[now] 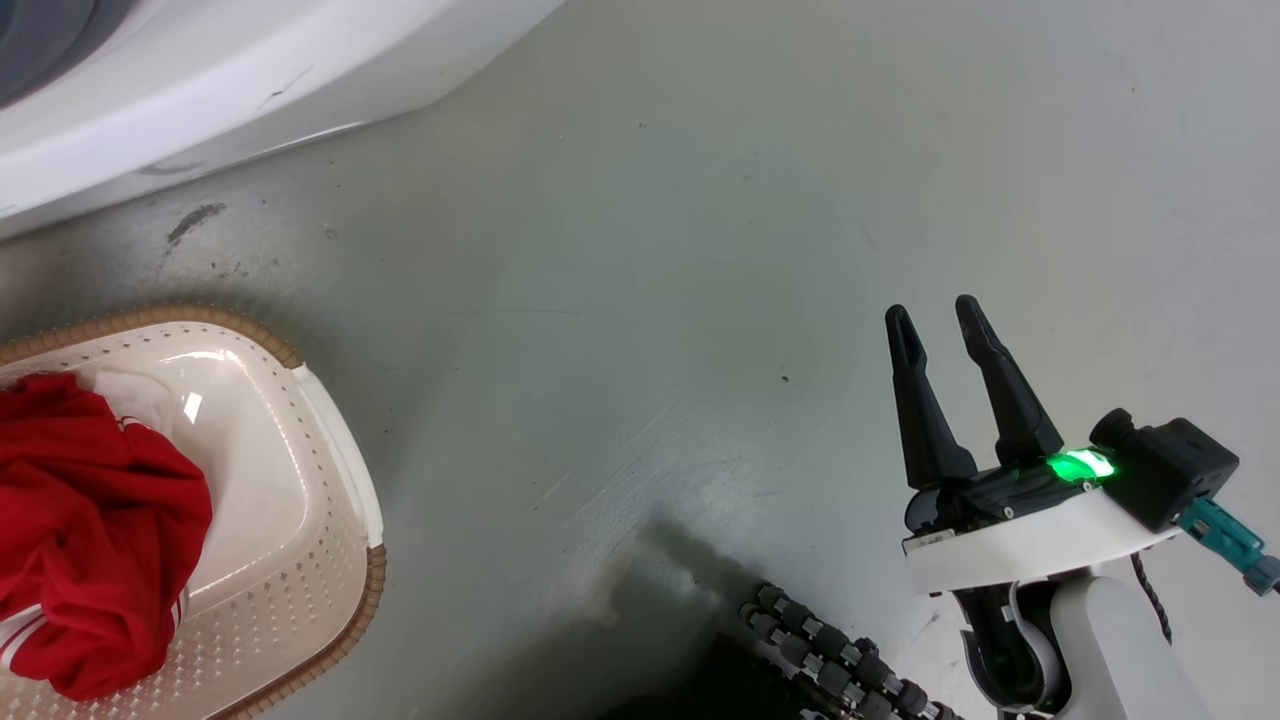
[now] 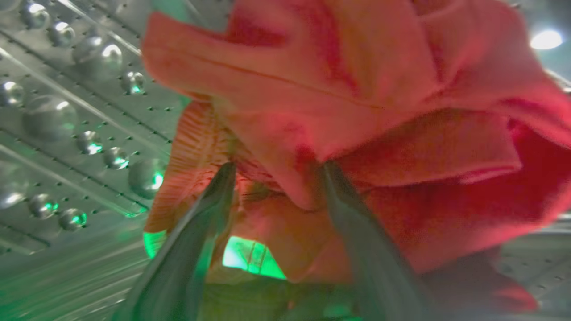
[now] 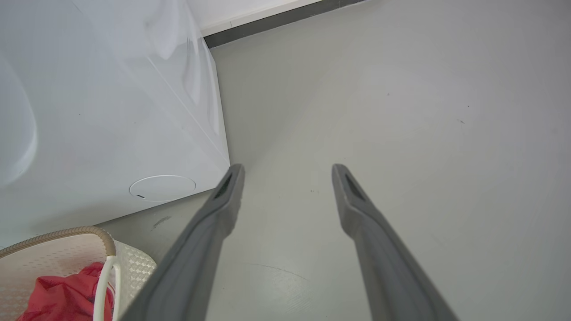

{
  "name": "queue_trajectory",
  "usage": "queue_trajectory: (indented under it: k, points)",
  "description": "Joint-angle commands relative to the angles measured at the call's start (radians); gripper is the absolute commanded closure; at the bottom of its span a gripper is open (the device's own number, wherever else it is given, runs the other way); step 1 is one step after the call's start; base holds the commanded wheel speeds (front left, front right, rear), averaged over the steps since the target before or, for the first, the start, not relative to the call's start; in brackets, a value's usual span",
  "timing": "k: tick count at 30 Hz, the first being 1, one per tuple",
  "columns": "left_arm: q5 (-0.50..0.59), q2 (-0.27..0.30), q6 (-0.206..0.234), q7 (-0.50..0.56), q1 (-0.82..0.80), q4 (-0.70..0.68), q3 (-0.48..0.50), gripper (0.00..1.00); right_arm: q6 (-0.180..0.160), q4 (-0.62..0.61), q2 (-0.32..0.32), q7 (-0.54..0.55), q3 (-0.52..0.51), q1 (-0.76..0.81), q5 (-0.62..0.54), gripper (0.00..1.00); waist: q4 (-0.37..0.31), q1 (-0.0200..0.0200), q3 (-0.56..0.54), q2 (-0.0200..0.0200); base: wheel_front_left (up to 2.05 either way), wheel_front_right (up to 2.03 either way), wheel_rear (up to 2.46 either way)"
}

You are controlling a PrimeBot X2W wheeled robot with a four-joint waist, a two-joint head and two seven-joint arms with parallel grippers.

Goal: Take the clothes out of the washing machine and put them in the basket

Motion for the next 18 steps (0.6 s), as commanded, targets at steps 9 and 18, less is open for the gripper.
queue_trajectory:
  k: [9,18]
  points:
    - [-0.014,0.007,-0.008,-0.001,0.015,0.033,-0.031,1.0,-0.001,-0.007,0.002,-0.002,-0.002,-0.004,-0.002,0.0,0.005,-0.0001,0.008,0.0,0.0,0.0,0.0]
    - [-0.032,0.043,-0.008,-0.114,0.018,0.035,-0.02,1.0,-0.001,0.006,0.002,-0.003,0.015,-0.031,-0.021,0.0,-0.001,-0.0001,-0.018,0.0,0.0,0.0,0.0]
